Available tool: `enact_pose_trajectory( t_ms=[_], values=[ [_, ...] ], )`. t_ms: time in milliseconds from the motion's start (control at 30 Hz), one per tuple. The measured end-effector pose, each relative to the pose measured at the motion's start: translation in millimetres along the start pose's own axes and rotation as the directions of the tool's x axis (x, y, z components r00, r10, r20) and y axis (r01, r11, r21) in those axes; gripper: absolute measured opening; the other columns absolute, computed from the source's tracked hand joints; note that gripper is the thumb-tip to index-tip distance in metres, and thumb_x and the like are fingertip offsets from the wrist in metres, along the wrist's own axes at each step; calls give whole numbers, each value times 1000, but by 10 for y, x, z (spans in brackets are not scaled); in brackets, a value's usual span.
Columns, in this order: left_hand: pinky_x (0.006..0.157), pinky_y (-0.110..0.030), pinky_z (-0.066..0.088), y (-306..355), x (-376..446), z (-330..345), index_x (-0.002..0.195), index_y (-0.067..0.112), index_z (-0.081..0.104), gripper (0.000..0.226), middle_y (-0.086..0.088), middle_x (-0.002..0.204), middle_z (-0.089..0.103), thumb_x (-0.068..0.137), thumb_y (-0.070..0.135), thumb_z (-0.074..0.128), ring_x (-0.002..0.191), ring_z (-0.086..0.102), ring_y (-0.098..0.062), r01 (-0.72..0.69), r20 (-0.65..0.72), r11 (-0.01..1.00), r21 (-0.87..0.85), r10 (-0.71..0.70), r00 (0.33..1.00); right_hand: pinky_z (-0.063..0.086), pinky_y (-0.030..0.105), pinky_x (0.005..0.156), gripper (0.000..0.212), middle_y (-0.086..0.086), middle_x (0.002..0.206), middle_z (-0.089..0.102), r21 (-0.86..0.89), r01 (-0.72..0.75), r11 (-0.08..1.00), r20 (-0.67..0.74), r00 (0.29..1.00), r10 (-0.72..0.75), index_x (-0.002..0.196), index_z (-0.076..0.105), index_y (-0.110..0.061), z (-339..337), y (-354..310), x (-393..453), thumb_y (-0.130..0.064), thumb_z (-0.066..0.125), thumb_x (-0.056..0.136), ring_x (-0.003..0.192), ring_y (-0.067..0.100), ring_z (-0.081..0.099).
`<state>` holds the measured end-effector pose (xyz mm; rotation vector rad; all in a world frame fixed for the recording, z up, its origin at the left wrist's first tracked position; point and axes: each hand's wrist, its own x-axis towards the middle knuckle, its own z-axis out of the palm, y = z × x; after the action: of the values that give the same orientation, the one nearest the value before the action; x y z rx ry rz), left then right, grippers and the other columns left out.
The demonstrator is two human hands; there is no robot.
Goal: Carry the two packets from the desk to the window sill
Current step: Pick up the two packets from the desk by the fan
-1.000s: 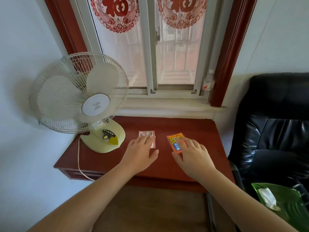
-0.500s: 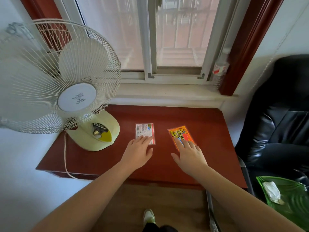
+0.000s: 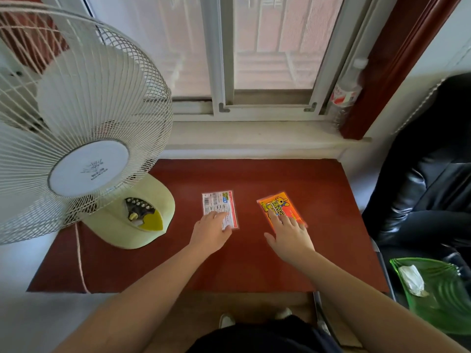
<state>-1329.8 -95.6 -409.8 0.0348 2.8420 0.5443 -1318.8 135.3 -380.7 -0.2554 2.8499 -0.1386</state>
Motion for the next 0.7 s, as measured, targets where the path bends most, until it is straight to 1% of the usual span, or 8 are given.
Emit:
enact_pose_trajectory(
  t_ms=[67,167,267,333,400,500,600,700],
  values=[
    [102,-44,47,-5,94,47,137,15,55,44,-8,139,61,97,32,51,125,57,-27,60,-32,992,-107,-64,997,38,43,106,70,8,148,47,11,-32,999,27,999,32,156,15,-21,40,58,114,-52,40,98,134,29,45],
    [101,-47,47,6,209,98,134,16,57,40,-9,138,61,95,27,57,124,58,-29,162,-67,967,-196,-179,982,37,45,108,68,10,150,44,76,-107,991,89,991,100,155,20,-21,48,183,319,-50,42,98,136,31,42],
    [102,-51,47,0,337,125,136,18,56,45,-11,139,58,92,23,64,123,59,-32,311,-84,917,-251,-341,936,36,45,106,63,11,146,47,150,-201,968,137,974,181,152,28,-20,31,345,531,-47,45,97,134,32,44],
    [100,-51,48,-20,422,138,138,20,55,49,-11,137,57,90,23,67,122,58,-33,403,-85,880,-251,-435,897,36,44,106,61,11,144,48,201,-274,940,168,955,243,149,34,-20,42,449,653,-45,49,96,133,32,44],
    [98,-53,48,-39,509,152,138,21,53,54,-12,135,56,87,26,70,122,57,-34,497,-86,831,-251,-530,843,36,44,106,61,12,144,48,254,-345,904,208,932,297,147,37,-18,65,539,765,-43,53,94,133,32,43],
    [101,-56,45,-37,616,190,144,18,45,66,-15,141,52,86,31,74,128,51,-35,618,-57,733,-283,-656,752,36,45,107,62,12,144,48,311,-417,854,248,903,351,145,39,-16,120,637,890,-43,57,91,134,32,43],
    [102,-56,43,-15,694,245,146,15,42,73,-16,143,50,85,41,74,131,49,-36,672,-51,694,-259,-704,708,38,46,105,67,12,143,48,308,-458,834,243,886,396,142,41,-15,182,683,988,-50,61,88,133,33,45],
    [101,-54,44,3,763,270,140,9,46,80,-17,139,52,80,54,75,129,50,-36,725,-53,650,-229,-752,657,36,45,105,82,10,145,46,253,-508,823,251,857,451,144,38,-15,213,694,1099,-59,66,81,135,30,43]
  ],
)
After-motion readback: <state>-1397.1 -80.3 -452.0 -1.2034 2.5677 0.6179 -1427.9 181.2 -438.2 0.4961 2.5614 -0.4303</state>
